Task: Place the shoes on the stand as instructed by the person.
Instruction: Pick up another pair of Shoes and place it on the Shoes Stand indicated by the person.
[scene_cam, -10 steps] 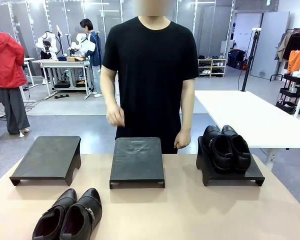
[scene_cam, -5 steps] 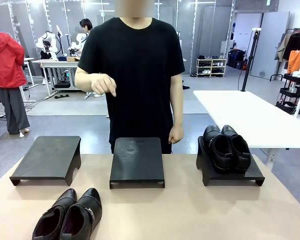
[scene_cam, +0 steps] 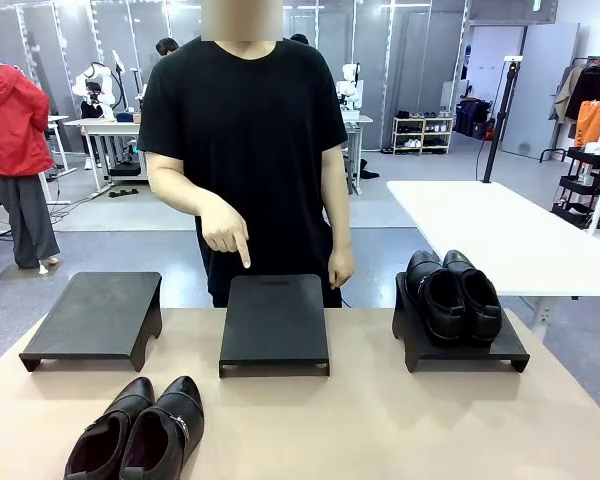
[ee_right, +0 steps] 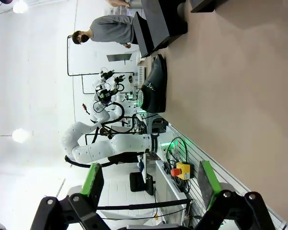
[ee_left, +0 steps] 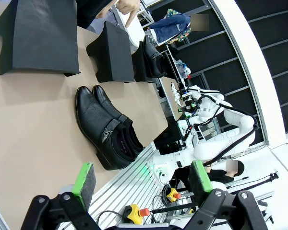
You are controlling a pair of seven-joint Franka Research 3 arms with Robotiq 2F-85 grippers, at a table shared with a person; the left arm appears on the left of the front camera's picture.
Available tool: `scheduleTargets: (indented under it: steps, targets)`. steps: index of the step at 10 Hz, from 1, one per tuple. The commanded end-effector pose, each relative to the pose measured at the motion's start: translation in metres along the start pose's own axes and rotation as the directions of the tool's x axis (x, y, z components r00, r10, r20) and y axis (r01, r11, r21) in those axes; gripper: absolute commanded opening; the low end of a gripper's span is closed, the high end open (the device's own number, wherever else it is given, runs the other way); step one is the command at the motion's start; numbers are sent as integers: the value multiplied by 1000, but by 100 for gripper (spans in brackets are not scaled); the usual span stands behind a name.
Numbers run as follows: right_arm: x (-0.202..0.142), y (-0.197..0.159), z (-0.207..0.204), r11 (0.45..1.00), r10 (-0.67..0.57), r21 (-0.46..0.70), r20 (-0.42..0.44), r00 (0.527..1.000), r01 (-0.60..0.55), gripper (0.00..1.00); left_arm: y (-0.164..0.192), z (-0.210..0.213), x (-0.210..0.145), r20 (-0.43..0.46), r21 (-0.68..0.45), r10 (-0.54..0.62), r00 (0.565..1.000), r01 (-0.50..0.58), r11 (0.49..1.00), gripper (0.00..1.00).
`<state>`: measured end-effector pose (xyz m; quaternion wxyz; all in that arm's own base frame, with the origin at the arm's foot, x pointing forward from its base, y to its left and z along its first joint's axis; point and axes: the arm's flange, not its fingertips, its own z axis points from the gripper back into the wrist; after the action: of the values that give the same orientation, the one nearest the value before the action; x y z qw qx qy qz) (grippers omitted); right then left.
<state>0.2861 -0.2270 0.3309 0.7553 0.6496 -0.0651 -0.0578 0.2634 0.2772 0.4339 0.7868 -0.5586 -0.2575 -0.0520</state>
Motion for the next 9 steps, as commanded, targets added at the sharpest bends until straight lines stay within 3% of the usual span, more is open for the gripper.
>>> scheduleTargets:
  steps: [1,7,9]
  targets:
    - [-5,2,-1,1000,6,-19,-4,1000,-6,100,-1,2,0,6,-9,-10,1000,10,1000,100]
    - [-5,2,-1,1000,6,-19,-4,1000,-6,100,-15,-10,6,-40,-19,-42,998,41,999,100]
    - [-5,2,-1,1000,6,-19,-4,1000,-6,100,-39,-19,11,-65,111,5,998,2,994,100]
